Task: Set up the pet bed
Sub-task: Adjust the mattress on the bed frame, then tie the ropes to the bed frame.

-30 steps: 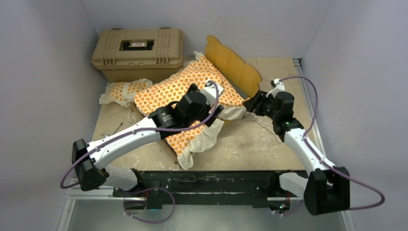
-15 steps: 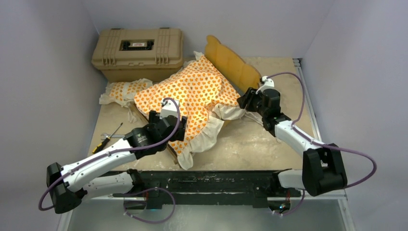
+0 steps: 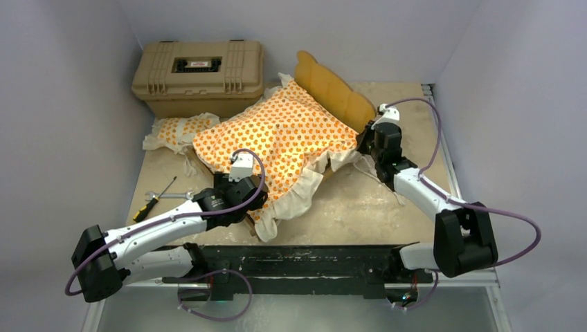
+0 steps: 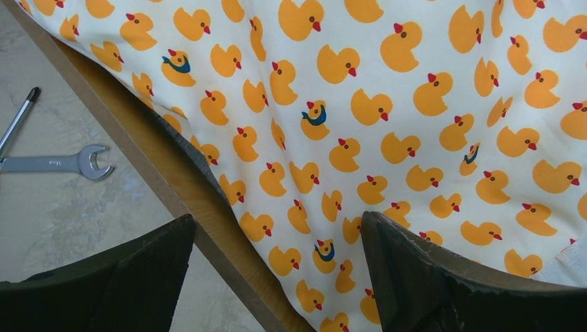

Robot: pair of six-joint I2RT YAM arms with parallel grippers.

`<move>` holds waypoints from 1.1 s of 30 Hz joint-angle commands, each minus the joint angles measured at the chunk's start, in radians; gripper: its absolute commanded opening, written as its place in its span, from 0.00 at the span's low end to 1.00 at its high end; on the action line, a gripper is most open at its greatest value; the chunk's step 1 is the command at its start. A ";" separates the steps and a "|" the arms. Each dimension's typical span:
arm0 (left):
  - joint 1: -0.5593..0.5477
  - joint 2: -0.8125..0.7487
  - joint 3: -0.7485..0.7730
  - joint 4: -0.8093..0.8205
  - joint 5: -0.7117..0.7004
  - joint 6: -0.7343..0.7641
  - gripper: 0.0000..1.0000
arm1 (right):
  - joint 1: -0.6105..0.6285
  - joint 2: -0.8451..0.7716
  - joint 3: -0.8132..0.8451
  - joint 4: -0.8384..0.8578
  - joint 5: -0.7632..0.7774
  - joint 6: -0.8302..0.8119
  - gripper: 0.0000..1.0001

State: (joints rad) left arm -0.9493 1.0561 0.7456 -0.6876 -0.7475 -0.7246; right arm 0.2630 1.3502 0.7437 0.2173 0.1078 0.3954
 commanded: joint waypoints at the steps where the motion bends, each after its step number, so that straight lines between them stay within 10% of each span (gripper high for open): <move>1: 0.009 -0.020 -0.019 -0.012 -0.043 -0.070 0.89 | 0.001 -0.052 0.092 0.019 0.188 -0.034 0.00; 12: 0.012 -0.051 -0.036 -0.051 -0.066 -0.091 0.88 | 0.001 -0.038 0.057 0.057 0.212 -0.034 0.00; 18: 0.011 -0.043 0.017 -0.056 -0.064 -0.048 0.89 | -0.003 -0.157 0.058 -0.065 0.093 -0.001 0.49; 33: 0.000 0.149 0.426 0.286 0.297 0.439 0.93 | -0.348 -0.088 0.036 -0.298 0.017 0.189 0.62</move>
State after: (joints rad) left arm -0.9432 1.1305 1.0981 -0.5812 -0.6064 -0.4461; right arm -0.0513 1.1759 0.7929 -0.0494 0.1314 0.5037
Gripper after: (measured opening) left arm 0.928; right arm 0.624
